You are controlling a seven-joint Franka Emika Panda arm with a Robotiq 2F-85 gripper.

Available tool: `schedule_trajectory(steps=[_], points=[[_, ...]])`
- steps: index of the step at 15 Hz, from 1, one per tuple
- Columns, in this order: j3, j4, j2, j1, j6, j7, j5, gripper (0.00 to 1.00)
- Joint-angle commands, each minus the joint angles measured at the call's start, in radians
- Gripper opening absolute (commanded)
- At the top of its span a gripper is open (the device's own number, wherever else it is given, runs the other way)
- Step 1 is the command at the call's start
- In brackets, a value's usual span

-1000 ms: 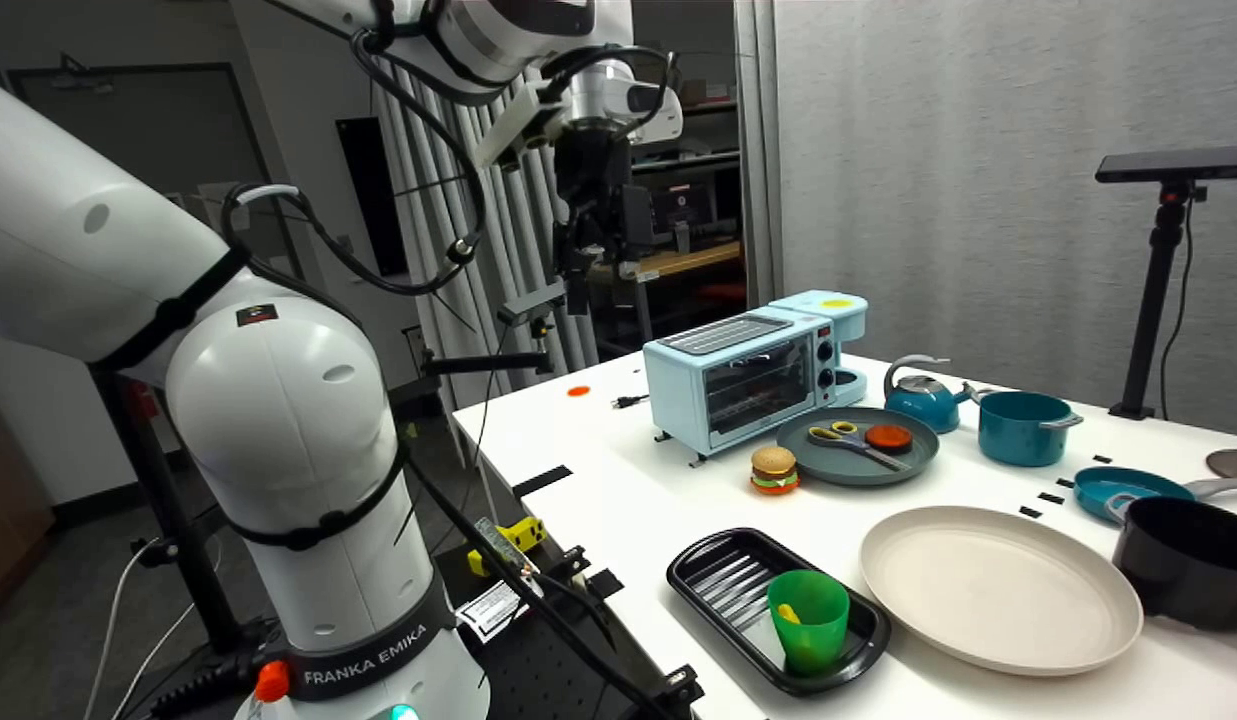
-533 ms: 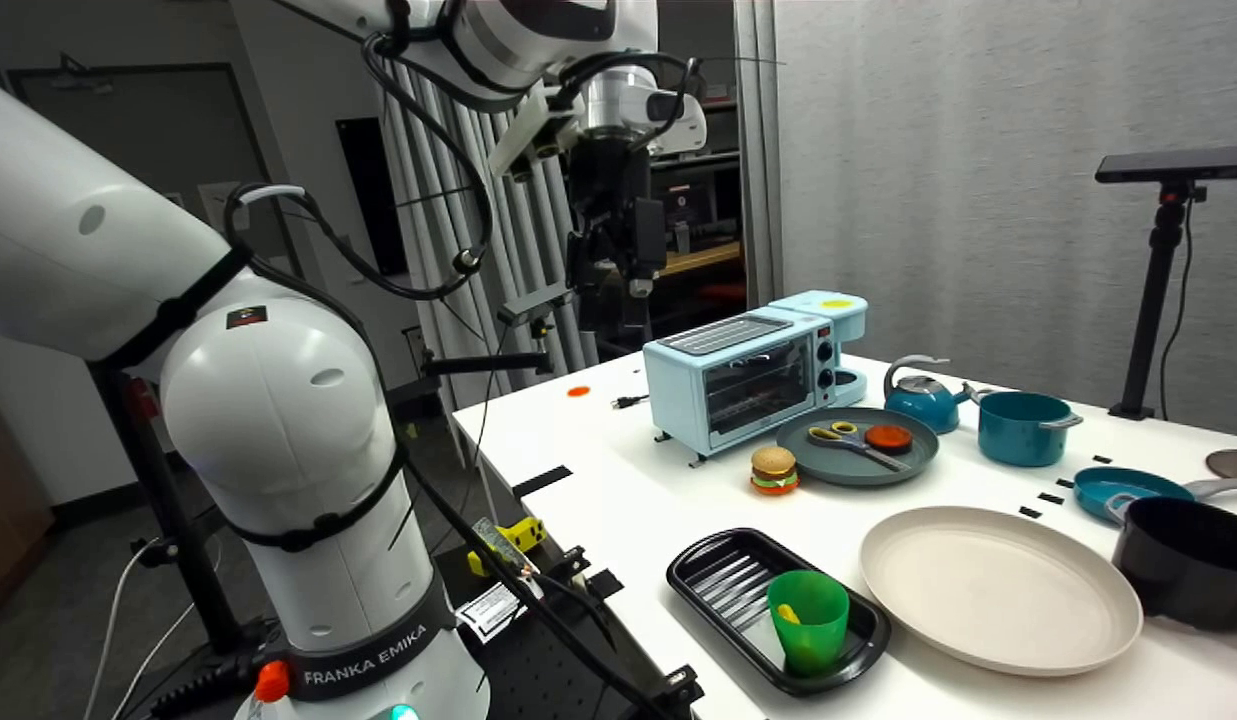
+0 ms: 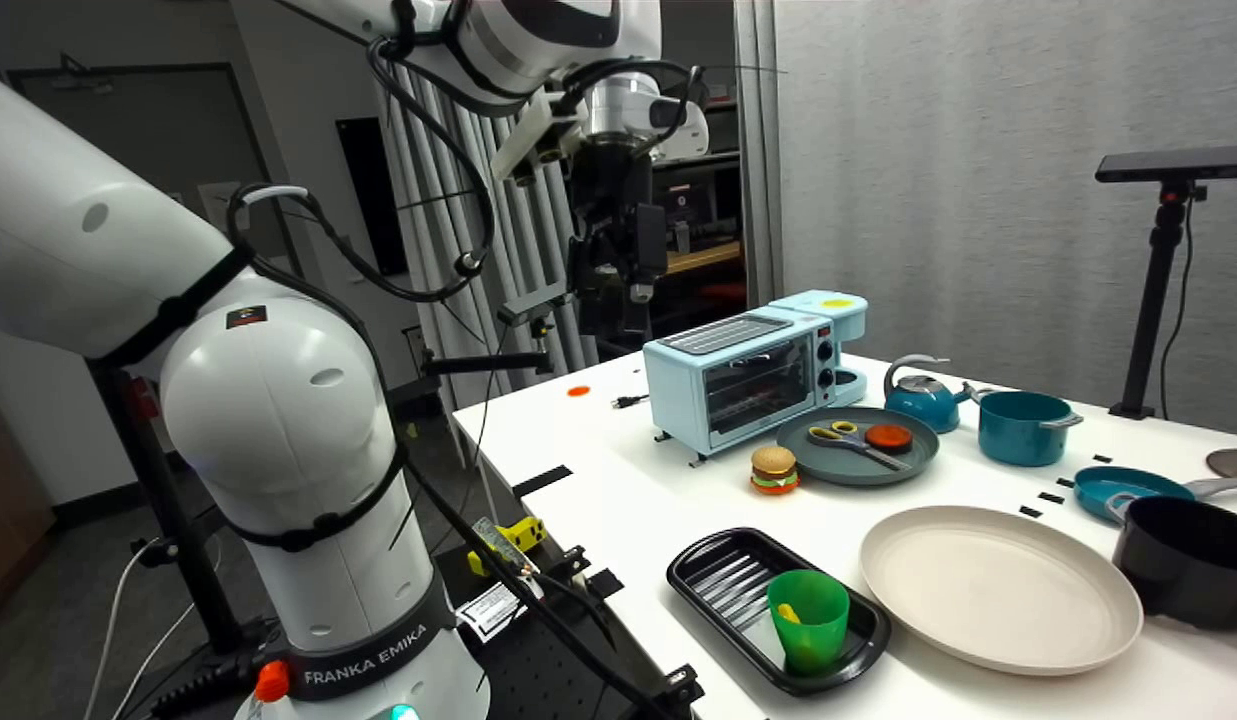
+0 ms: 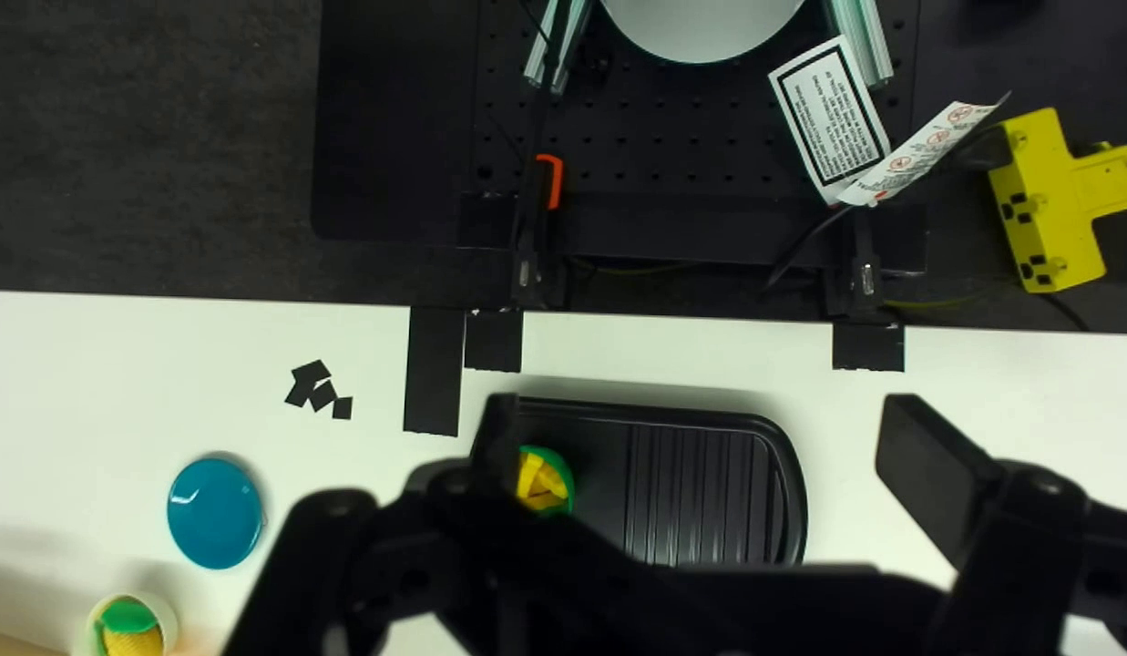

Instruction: Pour the fries out of the green cup onto the plate

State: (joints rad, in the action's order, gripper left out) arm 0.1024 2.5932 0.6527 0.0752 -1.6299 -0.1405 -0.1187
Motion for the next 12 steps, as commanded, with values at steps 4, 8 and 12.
schedule_trajectory(steps=[4, 8, 12], points=[[-0.010, 0.028, -0.121, -0.051, -0.130, -0.038, -0.040, 1.00], [-0.021, 0.049, -0.255, -0.085, -0.287, -0.082, -0.063, 1.00], [-0.028, 0.059, -0.375, -0.110, -0.429, -0.128, -0.083, 1.00]])
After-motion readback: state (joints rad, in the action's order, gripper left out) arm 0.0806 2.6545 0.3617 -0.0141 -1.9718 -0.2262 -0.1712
